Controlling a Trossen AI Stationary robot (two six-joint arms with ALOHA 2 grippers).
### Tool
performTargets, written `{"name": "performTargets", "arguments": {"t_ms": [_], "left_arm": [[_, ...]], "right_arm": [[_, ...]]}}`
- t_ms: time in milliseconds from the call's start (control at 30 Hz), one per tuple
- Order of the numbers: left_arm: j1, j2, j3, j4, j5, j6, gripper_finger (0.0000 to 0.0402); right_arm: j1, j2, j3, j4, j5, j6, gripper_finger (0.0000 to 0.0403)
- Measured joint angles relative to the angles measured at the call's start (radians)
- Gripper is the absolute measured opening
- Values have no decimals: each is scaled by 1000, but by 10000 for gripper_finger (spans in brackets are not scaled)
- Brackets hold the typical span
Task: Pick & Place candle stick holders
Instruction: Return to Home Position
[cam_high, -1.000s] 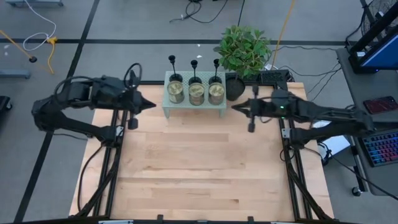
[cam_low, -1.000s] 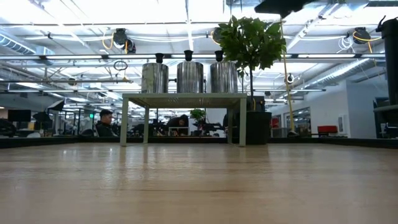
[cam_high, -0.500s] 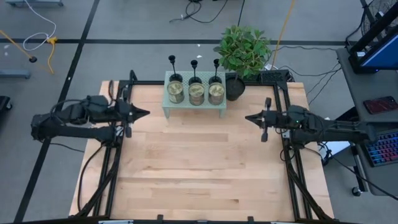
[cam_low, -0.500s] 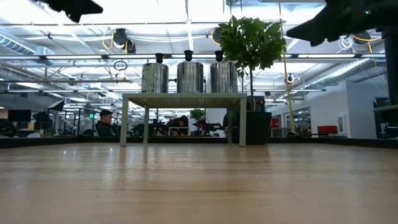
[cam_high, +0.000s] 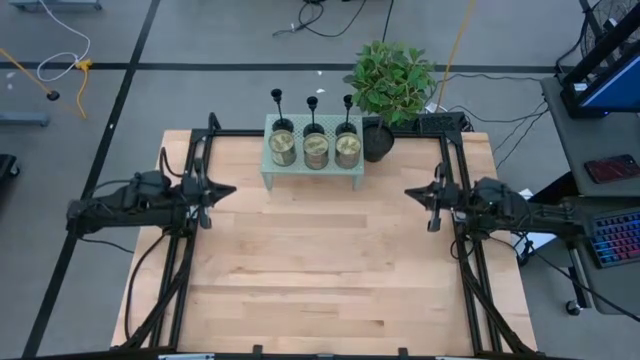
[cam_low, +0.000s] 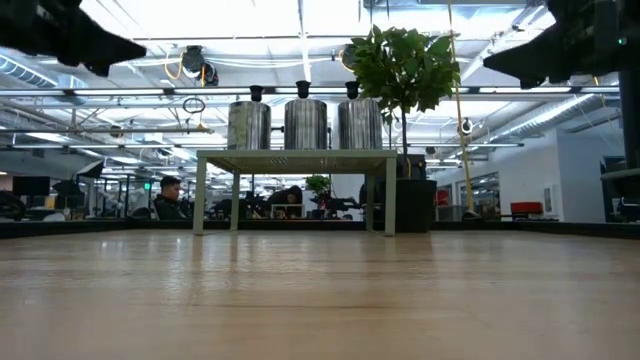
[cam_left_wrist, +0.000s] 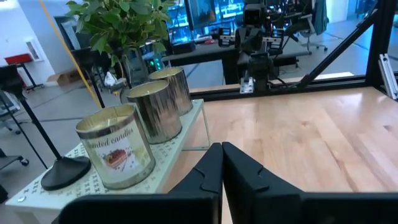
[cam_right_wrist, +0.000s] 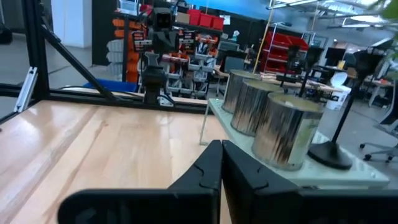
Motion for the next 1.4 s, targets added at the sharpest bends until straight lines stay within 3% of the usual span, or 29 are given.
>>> {"name": "performTargets", "arguments": {"t_ms": [233, 500, 667, 933, 1400], "left_arm": [[0, -101, -68, 2, 0, 13, 16], [0, -99, -124, 8, 8, 58, 15], [0, -99, -195, 146, 54, 66, 24], [0, -99, -338, 419, 88, 96, 4], [0, -98, -357, 421, 87, -36, 26]], "right_arm": [[0, -81, -66, -1, 0, 23, 0], [0, -143, -89, -41, 4, 37, 0], [0, -159, -89, -54, 5, 37, 0], [0, -160, -89, -82, 2, 38, 0], [0, -160, -89, -90, 4, 137, 0]]}}
